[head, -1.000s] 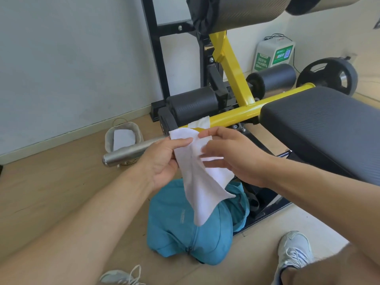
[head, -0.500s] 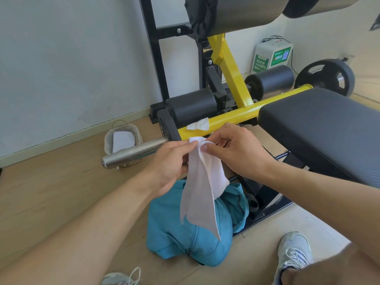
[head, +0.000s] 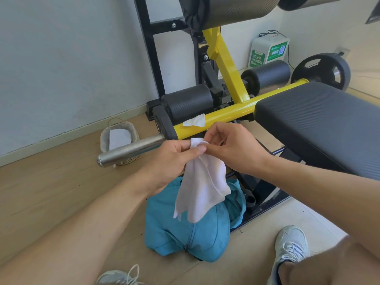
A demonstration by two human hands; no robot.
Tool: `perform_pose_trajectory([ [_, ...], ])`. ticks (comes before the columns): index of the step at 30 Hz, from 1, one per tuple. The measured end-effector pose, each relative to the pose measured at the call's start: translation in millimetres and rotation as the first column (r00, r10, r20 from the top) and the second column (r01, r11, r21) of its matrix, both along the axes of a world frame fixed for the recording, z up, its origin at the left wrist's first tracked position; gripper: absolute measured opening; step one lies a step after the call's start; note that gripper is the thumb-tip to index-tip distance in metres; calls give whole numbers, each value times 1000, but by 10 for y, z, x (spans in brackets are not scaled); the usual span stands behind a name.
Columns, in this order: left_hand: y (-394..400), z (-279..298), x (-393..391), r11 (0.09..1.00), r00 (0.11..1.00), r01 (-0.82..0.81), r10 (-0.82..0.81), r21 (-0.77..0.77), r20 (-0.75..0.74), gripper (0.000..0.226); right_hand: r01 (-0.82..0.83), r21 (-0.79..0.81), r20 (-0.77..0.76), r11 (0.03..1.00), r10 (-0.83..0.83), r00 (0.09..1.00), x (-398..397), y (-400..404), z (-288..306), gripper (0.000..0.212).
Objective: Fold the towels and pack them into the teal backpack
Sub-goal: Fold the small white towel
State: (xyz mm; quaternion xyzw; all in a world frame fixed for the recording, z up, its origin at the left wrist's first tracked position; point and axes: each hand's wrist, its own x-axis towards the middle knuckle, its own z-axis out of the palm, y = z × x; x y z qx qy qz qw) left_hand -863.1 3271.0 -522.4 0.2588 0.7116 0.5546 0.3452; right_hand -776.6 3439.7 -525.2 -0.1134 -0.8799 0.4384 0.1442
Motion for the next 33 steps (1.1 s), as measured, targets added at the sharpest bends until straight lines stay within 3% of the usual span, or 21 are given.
perform_pose_trajectory([
  [5,4,-28,-12,1000,998,1,-1,1,-56,30,-20,-22,12,1000,20,1000,-2,-1,-6,28],
  [9,5,-75,-59,999,990,17,-24,-50,-141,51,-39,-40,29,998,40,999,-3,-1,-19,32],
  [13,-16,-80,-74,998,984,-14,2,-67,-179,33,-59,-49,33,997,61,998,-2,-9,-18,33],
  [16,-25,-72,-83,998,981,-28,16,-62,-191,37,-111,-83,96,990,118,988,-14,28,-17,35],
  [19,-31,-86,-140,988,951,-150,136,-29,-277,62,-201,-78,226,976,214,950,-27,106,-68,36],
  [20,-33,-94,-176,977,937,-212,200,-9,-288,62,-238,-56,283,970,244,928,-23,134,-105,35],
  [23,-46,-107,-338,907,861,-418,416,57,-293,33,-352,18,414,936,313,855,11,178,-196,35],
  [26,-134,-152,-545,807,752,-588,572,57,-329,34,-395,64,479,917,319,818,42,221,-218,35],
  [30,-306,-299,-792,710,675,-705,664,-13,-322,37,-415,168,548,894,265,794,58,282,-200,29],
  [33,-363,-345,-854,682,644,-730,662,-49,-383,38,-349,212,493,913,209,845,77,297,-129,24],
])
